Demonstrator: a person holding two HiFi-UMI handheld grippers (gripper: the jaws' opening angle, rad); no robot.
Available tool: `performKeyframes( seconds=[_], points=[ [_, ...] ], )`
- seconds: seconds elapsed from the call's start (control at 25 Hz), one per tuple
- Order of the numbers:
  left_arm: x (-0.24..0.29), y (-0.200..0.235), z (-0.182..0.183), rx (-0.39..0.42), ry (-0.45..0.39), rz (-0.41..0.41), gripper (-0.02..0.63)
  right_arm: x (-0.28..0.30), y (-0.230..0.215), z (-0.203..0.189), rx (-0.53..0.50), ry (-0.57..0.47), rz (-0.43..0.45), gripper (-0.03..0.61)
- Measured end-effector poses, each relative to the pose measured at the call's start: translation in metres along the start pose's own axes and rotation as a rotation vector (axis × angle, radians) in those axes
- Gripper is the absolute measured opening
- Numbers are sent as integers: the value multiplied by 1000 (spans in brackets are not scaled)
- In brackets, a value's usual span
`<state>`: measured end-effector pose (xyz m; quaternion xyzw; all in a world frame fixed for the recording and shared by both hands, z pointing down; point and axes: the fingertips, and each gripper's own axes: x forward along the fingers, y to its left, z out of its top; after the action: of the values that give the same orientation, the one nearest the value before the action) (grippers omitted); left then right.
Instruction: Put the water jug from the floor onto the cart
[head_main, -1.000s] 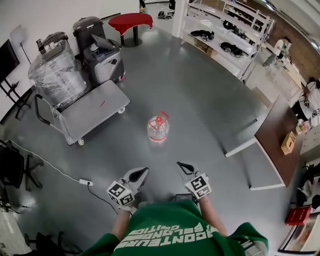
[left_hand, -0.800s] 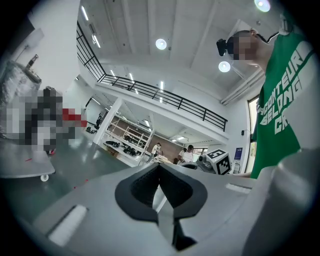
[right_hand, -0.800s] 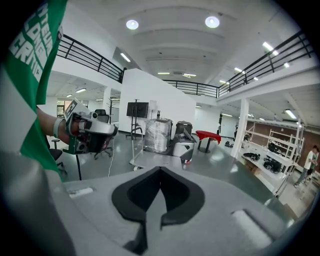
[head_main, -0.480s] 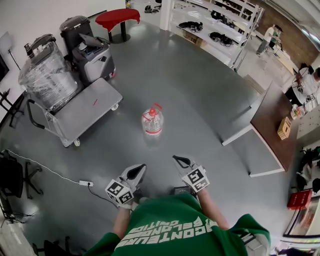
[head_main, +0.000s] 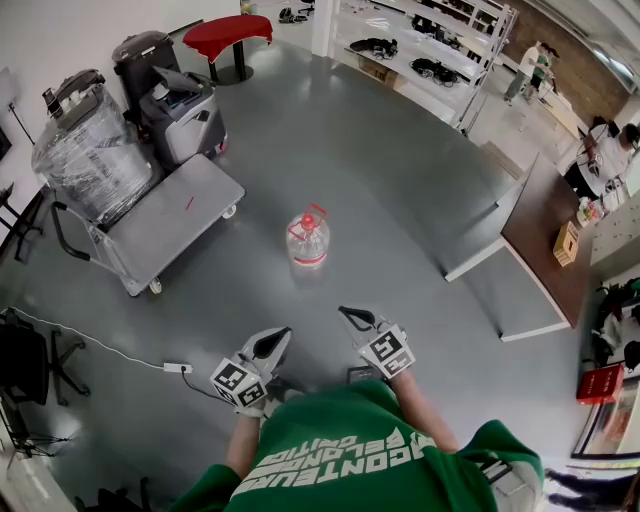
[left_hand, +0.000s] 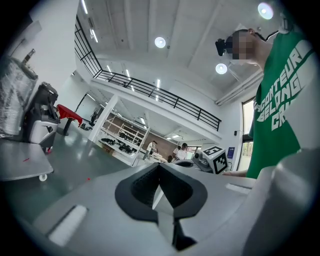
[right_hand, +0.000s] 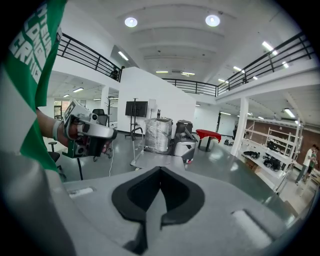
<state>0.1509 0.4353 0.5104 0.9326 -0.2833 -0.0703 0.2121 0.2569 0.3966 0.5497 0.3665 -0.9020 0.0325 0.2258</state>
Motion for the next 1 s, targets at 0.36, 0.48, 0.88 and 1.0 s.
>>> performKeyframes(
  seconds=[0.36,0.48,0.88,1.0],
  points=[
    [-43,17,10,-14,-9,-4,5,25,27,30,168,-70,8,-8],
    [-55,25,10,-23,-6,-10,5,30,37,32,161,-57,0,-8],
    [-66,45,6,-28,8,-18,5,47,60,28,149,-17,16,-8],
    [-57,43,11,-22,30,-13,6,51,51,29,158,-21,19,-8]
  ],
)
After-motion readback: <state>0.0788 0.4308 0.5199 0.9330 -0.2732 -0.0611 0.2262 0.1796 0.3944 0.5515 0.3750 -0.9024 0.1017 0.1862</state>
